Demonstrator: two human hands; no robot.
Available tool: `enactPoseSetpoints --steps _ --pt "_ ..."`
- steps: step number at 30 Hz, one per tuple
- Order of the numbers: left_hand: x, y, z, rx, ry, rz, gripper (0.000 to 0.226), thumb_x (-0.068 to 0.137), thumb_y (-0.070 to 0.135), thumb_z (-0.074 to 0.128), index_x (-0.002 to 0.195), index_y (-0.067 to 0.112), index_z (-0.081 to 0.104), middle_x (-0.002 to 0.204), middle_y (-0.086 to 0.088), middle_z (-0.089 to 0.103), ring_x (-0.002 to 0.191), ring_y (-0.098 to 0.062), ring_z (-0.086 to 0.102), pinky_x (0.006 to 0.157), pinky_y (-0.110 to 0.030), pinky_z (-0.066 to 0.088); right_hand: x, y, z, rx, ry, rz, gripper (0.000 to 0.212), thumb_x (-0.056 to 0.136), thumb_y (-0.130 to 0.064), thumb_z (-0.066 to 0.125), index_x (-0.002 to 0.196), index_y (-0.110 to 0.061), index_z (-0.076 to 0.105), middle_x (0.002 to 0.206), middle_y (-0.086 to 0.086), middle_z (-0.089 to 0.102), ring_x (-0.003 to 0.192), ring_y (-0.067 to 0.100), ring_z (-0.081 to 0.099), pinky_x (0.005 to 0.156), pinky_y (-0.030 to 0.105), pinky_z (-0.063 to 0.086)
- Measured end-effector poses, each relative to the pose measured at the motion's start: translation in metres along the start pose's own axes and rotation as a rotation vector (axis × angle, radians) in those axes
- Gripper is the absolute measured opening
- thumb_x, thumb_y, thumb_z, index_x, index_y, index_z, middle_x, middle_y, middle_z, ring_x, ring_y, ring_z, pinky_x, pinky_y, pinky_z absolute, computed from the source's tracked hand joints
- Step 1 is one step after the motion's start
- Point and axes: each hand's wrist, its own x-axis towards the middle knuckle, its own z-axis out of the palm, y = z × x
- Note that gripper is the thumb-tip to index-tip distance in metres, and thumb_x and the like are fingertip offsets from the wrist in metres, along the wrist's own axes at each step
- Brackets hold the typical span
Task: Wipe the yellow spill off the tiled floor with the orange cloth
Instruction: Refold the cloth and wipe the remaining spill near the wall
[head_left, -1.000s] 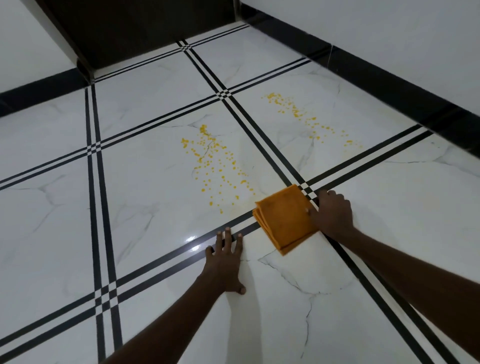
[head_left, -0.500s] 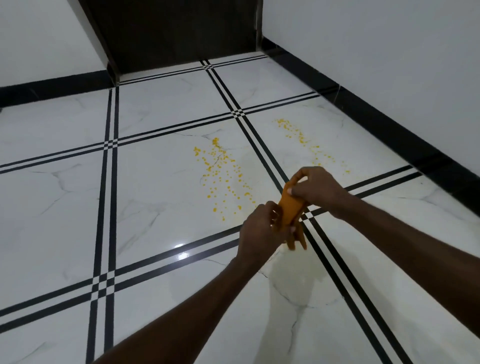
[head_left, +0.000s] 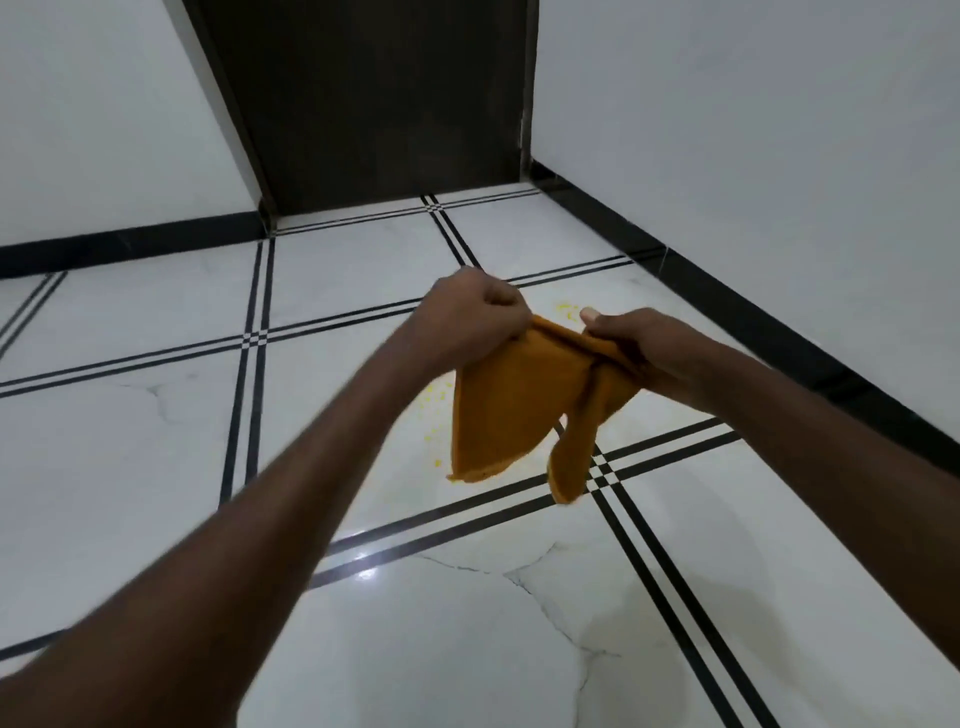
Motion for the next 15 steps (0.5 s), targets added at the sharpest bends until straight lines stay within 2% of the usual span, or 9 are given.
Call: enactPoseSetpoints --steps 3,5,6,7,8,10,12,13,15 --pt "0.027 0.022 -0.046 0.048 -0.187 -0.143 0.029 0.088 0.028 0.067 0.107 0.007 0.074 0.101 -0.004 0.072 0.095 -0.020 0.067 0.086 -0.035 0.056 -0.019 -0.020 0.006 0.134 -0.220 0.050 0.072 0.080 -0.072 0.054 0.115 -0.010 0.065 0.110 0.018 0.074 0.091 0.029 0.075 0.071 0.035 0.062" --pt "0.039 0.028 -0.064 0.140 -0.270 -0.196 0.036 0.089 0.032 0.069 0.120 0.013 0.069 0.116 -0.005 0.070 0.105 -0.025 0.068 0.095 -0.042 0.057 -0.031 -0.031 0.013 0.044 -0.329 0.048 0.088 0.056 -0.078 0.076 0.123 -0.023 0.061 0.113 0.007 0.076 0.097 0.026 0.077 0.069 0.033 0.062" --pt "0.045 0.027 -0.067 0.155 -0.275 -0.202 0.037 0.091 0.032 0.069 0.124 0.014 0.068 0.121 -0.005 0.069 0.108 -0.026 0.067 0.097 -0.043 0.057 -0.032 -0.033 0.015 0.004 -0.324 0.051 0.096 0.047 -0.075 0.084 0.125 -0.023 0.060 0.110 0.004 0.078 0.096 0.023 0.077 0.067 0.031 0.062" --pt "0.048 0.021 -0.066 0.160 -0.254 -0.201 0.037 0.092 0.031 0.069 0.125 0.014 0.068 0.124 -0.007 0.068 0.112 -0.026 0.066 0.099 -0.044 0.056 -0.033 -0.034 0.021 0.008 -0.288 0.060 0.093 0.051 -0.068 0.086 0.126 -0.020 0.060 0.107 0.003 0.078 0.091 0.021 0.078 0.063 0.029 0.062" --pt "0.051 0.010 -0.061 0.162 -0.207 -0.192 0.036 0.094 0.029 0.068 0.125 0.011 0.069 0.124 -0.009 0.068 0.112 -0.026 0.065 0.100 -0.043 0.055 -0.032 -0.033 0.026 0.048 -0.236 0.061 0.078 0.063 -0.060 0.082 0.125 -0.018 0.060 0.105 0.003 0.078 0.086 0.020 0.078 0.061 0.029 0.061" --pt "0.044 -0.024 -0.040 0.165 -0.071 -0.227 0.040 0.096 0.032 0.065 0.118 0.000 0.070 0.114 -0.017 0.069 0.100 -0.027 0.065 0.088 -0.041 0.055 -0.034 -0.031 0.037 0.187 -0.109 0.084 0.037 0.088 -0.040 0.069 0.115 -0.015 0.062 0.102 0.005 0.075 0.082 0.020 0.076 0.063 0.031 0.059" --pt "0.027 -0.067 -0.014 0.081 -0.025 -0.380 0.052 0.098 0.044 0.059 0.106 -0.006 0.069 0.101 -0.022 0.069 0.091 -0.033 0.065 0.077 -0.037 0.052 -0.033 -0.026 0.047 0.274 -0.015 0.110 0.014 0.099 -0.029 0.062 0.103 -0.016 0.062 0.109 0.009 0.071 0.091 0.023 0.070 0.071 0.035 0.055" --pt "0.014 -0.084 0.000 -0.042 -0.106 -0.505 0.057 0.099 0.052 0.053 0.103 -0.003 0.069 0.098 -0.020 0.070 0.090 -0.033 0.065 0.078 -0.035 0.052 -0.032 -0.024 0.051 0.297 0.016 0.130 0.012 0.100 -0.028 0.060 0.103 -0.017 0.061 0.112 0.010 0.069 0.095 0.025 0.067 0.076 0.038 0.053" --pt "-0.012 -0.105 0.024 -0.357 -0.371 -0.686 0.072 0.100 0.064 0.038 0.110 0.001 0.069 0.098 -0.014 0.072 0.093 -0.030 0.067 0.087 -0.036 0.053 -0.030 -0.020 0.057 0.317 0.062 0.178 0.011 0.101 -0.030 0.059 0.101 -0.019 0.059 0.107 0.009 0.066 0.094 0.028 0.062 0.084 0.048 0.047"
